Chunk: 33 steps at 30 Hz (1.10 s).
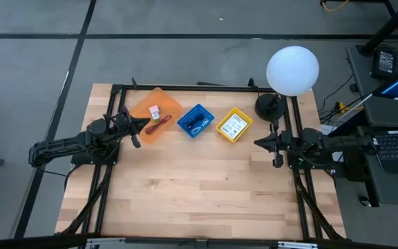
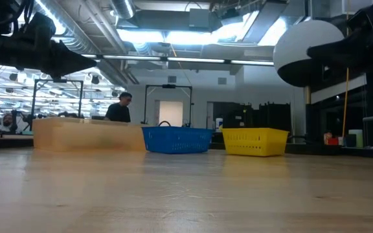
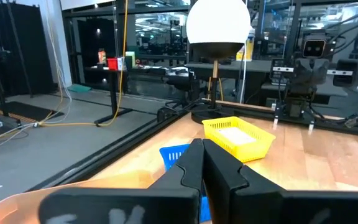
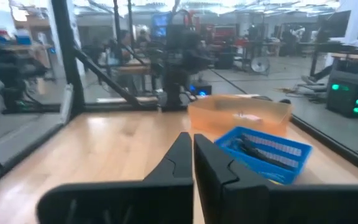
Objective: Pick and place items into bin
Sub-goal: Return to Home Position
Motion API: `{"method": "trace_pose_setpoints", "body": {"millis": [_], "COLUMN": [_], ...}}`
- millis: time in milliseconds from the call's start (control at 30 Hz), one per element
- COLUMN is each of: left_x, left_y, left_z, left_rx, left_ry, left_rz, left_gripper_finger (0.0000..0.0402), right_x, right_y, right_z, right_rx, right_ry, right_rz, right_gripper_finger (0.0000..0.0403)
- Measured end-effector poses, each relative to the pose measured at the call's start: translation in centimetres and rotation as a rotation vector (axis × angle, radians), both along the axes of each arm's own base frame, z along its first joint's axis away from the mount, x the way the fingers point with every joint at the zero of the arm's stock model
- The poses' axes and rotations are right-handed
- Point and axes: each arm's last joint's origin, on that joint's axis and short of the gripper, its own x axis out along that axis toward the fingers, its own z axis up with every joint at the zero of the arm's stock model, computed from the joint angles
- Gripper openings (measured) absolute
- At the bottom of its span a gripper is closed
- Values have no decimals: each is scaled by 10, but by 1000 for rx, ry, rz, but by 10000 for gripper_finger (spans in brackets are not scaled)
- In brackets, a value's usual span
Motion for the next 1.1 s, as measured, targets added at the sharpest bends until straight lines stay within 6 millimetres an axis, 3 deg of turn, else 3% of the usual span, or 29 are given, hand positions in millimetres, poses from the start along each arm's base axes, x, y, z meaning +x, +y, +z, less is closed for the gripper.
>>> {"method": "trace_pose_setpoints", "body": {"millis": [333,633,1100], "left_x": [0,0,0], "left_y": [0,0,0], "left_z": [0,0,0], "left_rx": [0,0,0], "left_ry": [0,0,0], "left_rz": [0,0,0], "left_gripper_finger": [4,4,4], "right_x": [0,0,0], "right_y": [1,1,1], "right_z": [0,0,0], "right_rx": [52,283,169], "right_ry": [-7,-17,-6], "right_rz": [22,36,37], "right_gripper_finger": [0,0,0]}}
